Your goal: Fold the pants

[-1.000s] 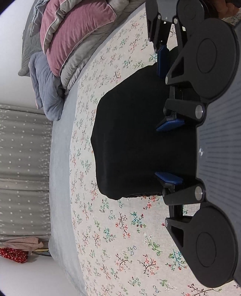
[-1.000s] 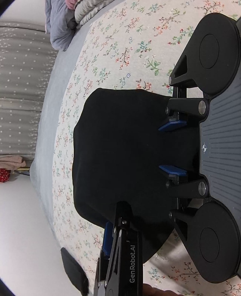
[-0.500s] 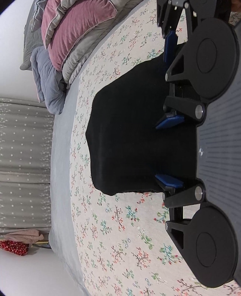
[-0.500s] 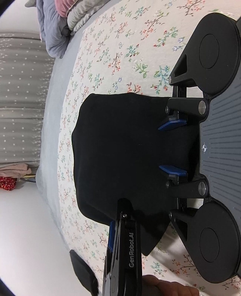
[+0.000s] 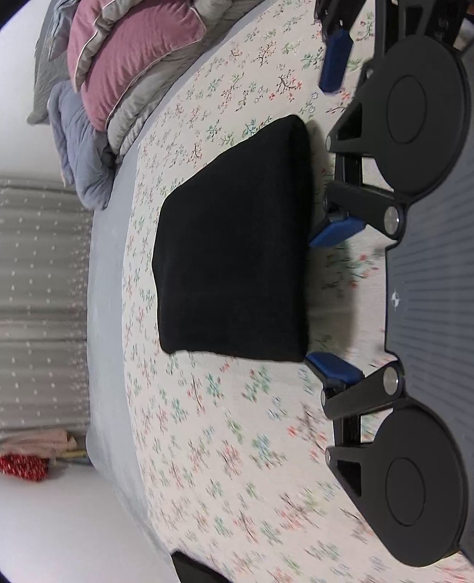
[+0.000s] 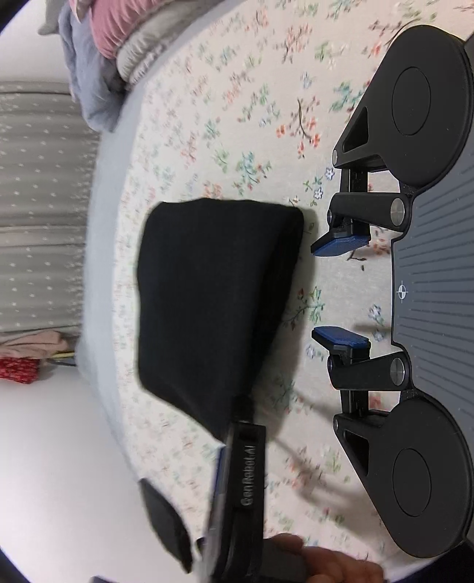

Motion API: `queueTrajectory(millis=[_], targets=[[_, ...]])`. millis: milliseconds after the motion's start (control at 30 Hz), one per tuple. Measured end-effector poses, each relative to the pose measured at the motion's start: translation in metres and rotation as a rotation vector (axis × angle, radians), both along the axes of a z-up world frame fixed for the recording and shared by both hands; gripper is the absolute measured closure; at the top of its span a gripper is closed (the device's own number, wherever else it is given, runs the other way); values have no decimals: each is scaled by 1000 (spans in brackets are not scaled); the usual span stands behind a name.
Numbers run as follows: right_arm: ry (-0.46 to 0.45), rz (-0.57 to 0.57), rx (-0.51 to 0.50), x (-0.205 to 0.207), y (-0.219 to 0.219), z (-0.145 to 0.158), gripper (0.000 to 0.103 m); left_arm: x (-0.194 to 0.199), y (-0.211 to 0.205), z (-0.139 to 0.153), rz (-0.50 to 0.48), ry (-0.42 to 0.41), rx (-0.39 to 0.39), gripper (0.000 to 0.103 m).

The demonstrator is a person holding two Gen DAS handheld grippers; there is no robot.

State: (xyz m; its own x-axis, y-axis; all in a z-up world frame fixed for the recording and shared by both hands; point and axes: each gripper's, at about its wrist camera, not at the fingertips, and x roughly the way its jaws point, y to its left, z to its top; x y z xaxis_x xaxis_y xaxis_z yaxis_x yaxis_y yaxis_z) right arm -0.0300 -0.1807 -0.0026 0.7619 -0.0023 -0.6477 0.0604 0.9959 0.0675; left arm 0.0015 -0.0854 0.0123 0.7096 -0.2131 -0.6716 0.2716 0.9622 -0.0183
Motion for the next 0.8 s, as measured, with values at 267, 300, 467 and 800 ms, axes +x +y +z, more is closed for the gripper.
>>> queueTrajectory(millis=[267, 300, 467, 800], targets=[[-116, -72, 34, -57, 14, 27, 48, -60, 9, 24, 73, -66, -33, 6], [-122, -76, 35, -62, 16, 29, 46, -68, 10, 28, 81, -81, -37, 3], [-164, -138, 52, -87, 16, 47, 31, -96, 11, 39, 76, -128, -53, 0], [-207, -227, 80, -109, 14, 76, 3, -96, 18, 28, 87, -141, -23, 0]])
